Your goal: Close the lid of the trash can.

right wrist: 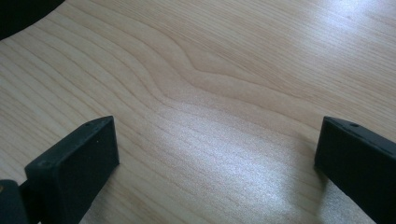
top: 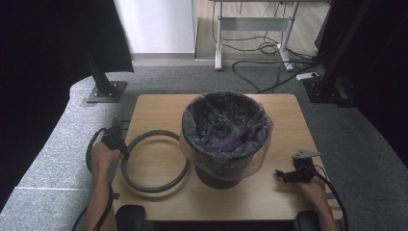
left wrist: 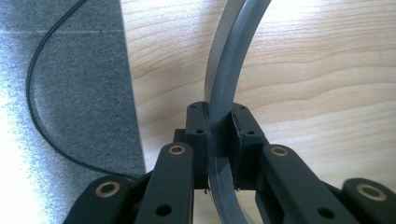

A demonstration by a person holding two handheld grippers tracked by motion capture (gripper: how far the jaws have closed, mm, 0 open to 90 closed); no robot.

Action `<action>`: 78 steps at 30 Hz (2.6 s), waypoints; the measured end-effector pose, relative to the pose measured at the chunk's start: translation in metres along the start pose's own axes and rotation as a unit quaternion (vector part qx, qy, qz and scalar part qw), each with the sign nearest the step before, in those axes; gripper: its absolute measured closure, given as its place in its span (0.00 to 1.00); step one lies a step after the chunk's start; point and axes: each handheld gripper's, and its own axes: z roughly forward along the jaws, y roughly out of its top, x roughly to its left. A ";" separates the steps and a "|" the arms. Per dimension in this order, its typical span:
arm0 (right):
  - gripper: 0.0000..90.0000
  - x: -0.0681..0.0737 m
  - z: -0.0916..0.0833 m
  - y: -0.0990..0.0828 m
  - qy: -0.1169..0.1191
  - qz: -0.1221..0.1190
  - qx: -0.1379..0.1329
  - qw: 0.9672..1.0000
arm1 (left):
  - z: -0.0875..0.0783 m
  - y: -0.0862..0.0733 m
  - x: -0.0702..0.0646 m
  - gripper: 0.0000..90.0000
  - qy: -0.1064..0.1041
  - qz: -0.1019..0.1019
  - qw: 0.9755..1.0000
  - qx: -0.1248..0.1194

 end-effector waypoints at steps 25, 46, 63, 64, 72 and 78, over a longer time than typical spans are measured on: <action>0.00 0.000 0.000 0.000 0.000 0.001 0.000 1.000 | -0.090 0.002 0.010 0.89 0.003 0.007 1.000 0.007; 0.00 0.000 0.000 0.000 0.000 0.001 0.000 1.000 | -0.166 -0.002 0.010 0.89 -0.003 0.001 1.000 -0.005; 0.00 0.000 0.000 0.000 0.000 0.001 0.000 1.000 | -0.237 0.000 -0.029 0.89 -0.015 0.043 0.998 -0.044; 0.00 0.000 0.000 0.000 0.000 0.001 0.000 1.000 | -0.240 0.001 -0.033 0.89 -0.016 0.047 0.998 -0.046; 0.00 0.000 0.000 0.000 0.000 0.001 0.000 1.000 | -0.249 0.011 -0.072 0.89 -0.027 0.089 0.995 -0.047; 0.00 0.000 0.000 0.000 0.001 0.000 0.000 1.000 | -0.245 0.024 -0.104 0.89 -0.037 0.119 0.991 -0.038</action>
